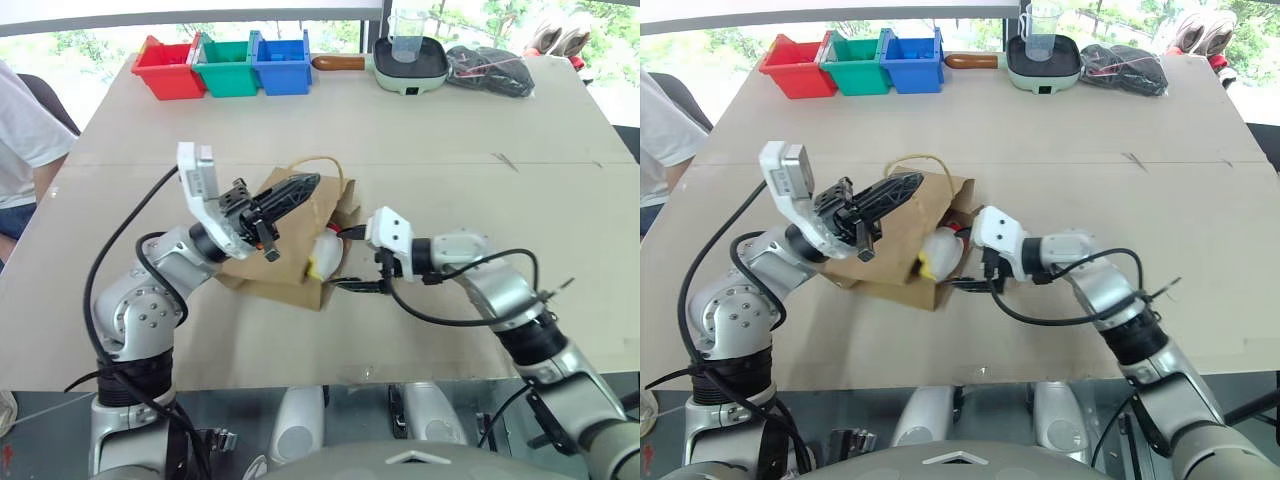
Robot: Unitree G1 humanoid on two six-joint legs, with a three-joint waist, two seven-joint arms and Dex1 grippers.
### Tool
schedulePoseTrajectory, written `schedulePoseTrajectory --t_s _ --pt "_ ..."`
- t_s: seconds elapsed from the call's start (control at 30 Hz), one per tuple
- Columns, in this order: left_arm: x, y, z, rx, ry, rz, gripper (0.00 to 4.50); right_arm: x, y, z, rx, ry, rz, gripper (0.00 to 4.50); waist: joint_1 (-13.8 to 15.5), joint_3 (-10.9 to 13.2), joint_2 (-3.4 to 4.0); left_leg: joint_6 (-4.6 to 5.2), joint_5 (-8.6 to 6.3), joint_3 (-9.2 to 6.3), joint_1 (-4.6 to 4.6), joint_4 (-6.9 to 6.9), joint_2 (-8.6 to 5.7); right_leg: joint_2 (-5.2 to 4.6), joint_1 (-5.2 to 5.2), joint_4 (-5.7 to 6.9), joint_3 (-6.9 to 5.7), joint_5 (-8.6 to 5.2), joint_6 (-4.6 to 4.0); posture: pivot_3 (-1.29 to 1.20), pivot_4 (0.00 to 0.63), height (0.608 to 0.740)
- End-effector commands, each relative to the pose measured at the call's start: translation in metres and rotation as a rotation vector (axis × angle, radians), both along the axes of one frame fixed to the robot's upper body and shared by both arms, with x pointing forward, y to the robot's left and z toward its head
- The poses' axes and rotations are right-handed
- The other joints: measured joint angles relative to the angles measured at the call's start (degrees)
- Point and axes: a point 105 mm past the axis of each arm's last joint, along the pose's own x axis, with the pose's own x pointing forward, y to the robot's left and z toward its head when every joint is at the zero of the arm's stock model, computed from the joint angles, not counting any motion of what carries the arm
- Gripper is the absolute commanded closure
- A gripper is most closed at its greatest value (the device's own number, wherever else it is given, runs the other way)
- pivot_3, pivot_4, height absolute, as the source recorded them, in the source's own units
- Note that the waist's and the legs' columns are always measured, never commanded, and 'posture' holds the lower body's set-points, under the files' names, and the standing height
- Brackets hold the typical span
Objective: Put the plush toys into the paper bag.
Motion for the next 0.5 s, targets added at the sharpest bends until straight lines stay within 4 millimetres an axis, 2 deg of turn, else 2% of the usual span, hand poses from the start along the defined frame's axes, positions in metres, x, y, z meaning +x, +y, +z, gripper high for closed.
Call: schedulePoseTrajectory --t_s 0.03,0.13,0.23,0.4,0.5 --pt "-0.002 0.009 0.016 -0.021 -0.065 0.009 4.5 -0.005 -0.036 0.021 0.08 0.043 -0.177 0.49 0.5 0.0 -0.01 0.0 0.0 0.0 -0.02 0.0 0.0 0.0 0.0 -0.01 0.0 0.0 0.0 0.0 0.15 0.74" --pt "-0.002 0.01 0.019 -0.022 -0.072 -0.001 4.5 -0.001 -0.062 0.011 0.104 0.147 -0.347 0.49 1.0 0.0 -0.03 -0.01 -0.01 0.01 -0.02 0.0 0.0 -0.02 0.0 -0.04 -0.01 -0.02 -0.03 0.0 0.15 0.74" --pt "-0.003 0.013 0.022 -0.029 -0.073 -0.009 4.5 0.0 -0.082 -0.014 0.096 0.311 -0.491 0.49 0.9 0.0 -0.03 -0.01 -0.01 0.07 0.0 0.0 0.0 -0.03 -0.01 -0.04 0.04 -0.11 -0.19 0.0 0.15 0.74" --pt "-0.003 0.017 0.027 -0.043 -0.073 -0.014 4.5 0.005 -0.075 -0.037 0.164 0.537 -0.536 0.49 0.6 0.0 -0.02 0.0 -0.01 0.09 0.0 0.0 0.01 -0.01 -0.05 -0.02 0.08 -0.11 -0.2 0.0 0.15 0.74" --pt "-0.001 0.024 0.034 -0.068 -0.074 0.006 4.5 0.009 -0.06 -0.04 0.188 0.598 -0.493 0.49 0.5 0.0 -0.04 0.01 0.0 0.11 0.02 0.01 0.02 -0.01 -0.04 -0.02 0.1 -0.11 -0.19 0.0 0.15 0.74"
